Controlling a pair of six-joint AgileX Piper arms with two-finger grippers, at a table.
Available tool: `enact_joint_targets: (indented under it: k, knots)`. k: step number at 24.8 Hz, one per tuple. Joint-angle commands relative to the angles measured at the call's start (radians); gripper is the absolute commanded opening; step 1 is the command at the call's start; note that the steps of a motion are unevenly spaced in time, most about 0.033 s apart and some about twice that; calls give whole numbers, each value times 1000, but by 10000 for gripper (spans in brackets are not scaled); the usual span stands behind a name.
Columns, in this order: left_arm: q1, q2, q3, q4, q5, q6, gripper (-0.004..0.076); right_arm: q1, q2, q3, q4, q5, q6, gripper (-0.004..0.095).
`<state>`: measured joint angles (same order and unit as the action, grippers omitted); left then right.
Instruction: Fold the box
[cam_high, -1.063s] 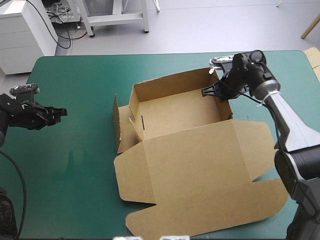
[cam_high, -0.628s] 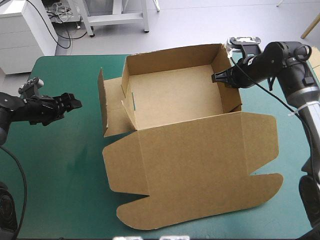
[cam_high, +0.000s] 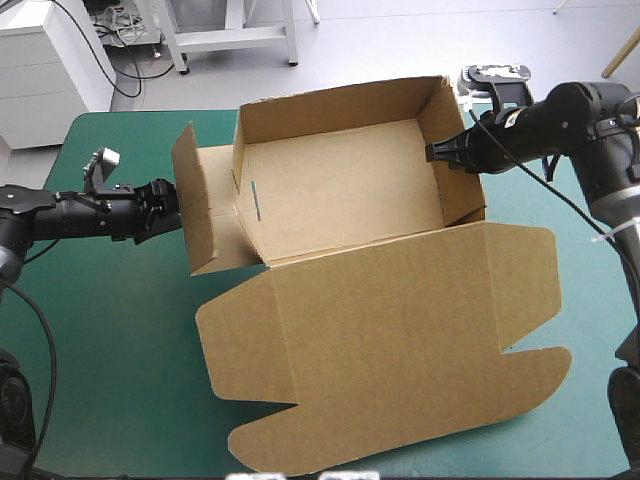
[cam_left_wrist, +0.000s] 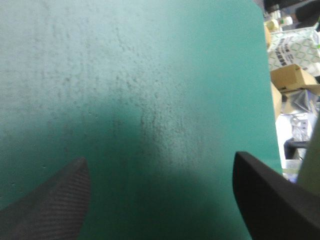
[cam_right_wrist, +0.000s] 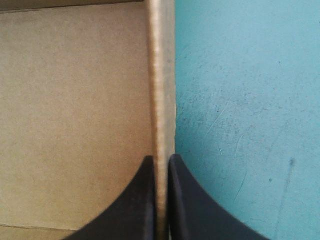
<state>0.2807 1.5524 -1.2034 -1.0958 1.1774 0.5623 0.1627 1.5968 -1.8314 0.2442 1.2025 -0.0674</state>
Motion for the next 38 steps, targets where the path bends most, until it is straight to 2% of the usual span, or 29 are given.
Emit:
enact_joint_targets:
  k: [1,7,14,18,27,33,38]
  knots:
    - [-7,-38,-24,-126,94,61,560,-6,12,-24,74,-113,12,-21]
    - [-7,-40,-24,-126,104,64,545,10,142,-24,137,-173,12,-20]
    - [-7,-44,-24,-126,104,71,545,133,255,-24,135,-261,31,-20]
    - [-7,-74,-24,-122,104,78,545,184,281,-24,126,-323,67,-19]
    - [-51,-86,-24,-94,104,67,545,244,300,-24,126,-357,96,-19]
    - [-107,-86,-24,67,77,20,540,279,301,-24,115,-366,111,-19]
    - [-124,-86,-24,216,21,-78,462,325,306,-24,70,-365,122,-19]
